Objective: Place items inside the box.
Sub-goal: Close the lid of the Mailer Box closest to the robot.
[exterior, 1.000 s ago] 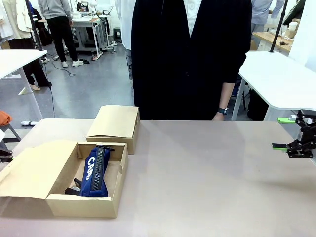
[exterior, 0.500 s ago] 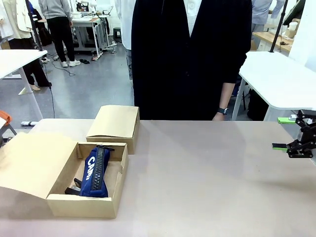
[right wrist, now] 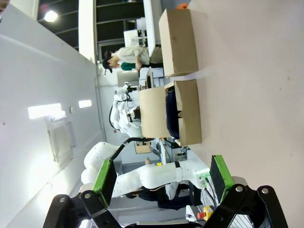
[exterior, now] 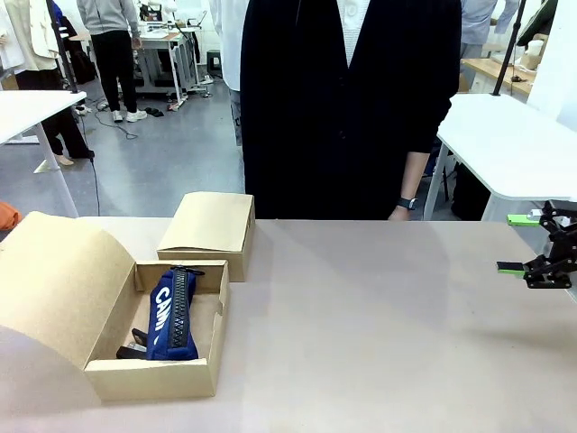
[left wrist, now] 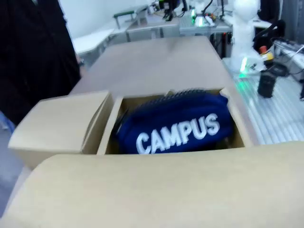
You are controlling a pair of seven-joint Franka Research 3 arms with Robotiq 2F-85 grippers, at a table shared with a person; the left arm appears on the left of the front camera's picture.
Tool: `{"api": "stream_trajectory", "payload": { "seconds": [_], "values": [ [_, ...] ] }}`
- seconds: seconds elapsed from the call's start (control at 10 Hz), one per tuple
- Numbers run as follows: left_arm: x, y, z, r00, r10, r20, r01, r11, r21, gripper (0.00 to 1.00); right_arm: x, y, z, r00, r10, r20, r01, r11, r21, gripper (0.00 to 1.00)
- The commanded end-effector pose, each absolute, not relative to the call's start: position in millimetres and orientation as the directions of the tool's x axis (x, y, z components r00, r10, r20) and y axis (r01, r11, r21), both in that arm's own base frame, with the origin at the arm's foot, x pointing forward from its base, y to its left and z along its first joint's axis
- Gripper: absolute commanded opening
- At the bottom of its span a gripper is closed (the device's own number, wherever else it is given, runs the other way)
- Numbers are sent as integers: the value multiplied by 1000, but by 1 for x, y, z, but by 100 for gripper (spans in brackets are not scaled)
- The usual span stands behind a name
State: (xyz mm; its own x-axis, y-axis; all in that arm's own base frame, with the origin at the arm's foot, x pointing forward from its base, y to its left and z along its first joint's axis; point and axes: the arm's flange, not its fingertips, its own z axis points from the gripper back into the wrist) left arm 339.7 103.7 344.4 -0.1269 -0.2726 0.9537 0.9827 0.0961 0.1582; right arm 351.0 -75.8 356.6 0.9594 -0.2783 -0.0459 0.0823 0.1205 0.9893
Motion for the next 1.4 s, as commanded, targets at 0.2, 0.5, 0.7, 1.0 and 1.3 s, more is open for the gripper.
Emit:
{"api": "stream_trajectory", "payload": {
  "seconds": [0.2,0.5,0.7,1.0,1.3],
  "values": [
    [307,26,371,-162,-267,950,982,46,181,100,349,-77,361,961,-273,-54,89,116,989,100],
    [307,13,387,-204,-277,939,977,8,215,100,349,-77,361,961,-273,-54,89,116,989,100],
    [307,0,381,-221,-298,929,973,-5,230,100,349,-77,361,961,-273,-54,89,116,989,100],
    [307,-25,356,-208,-337,918,976,-8,218,100,349,-77,361,961,-273,-54,89,116,989,100],
    [305,-51,322,-205,-417,886,978,-41,207,100,349,-77,361,961,-273,-54,89,116,989,100]
  ]
}}
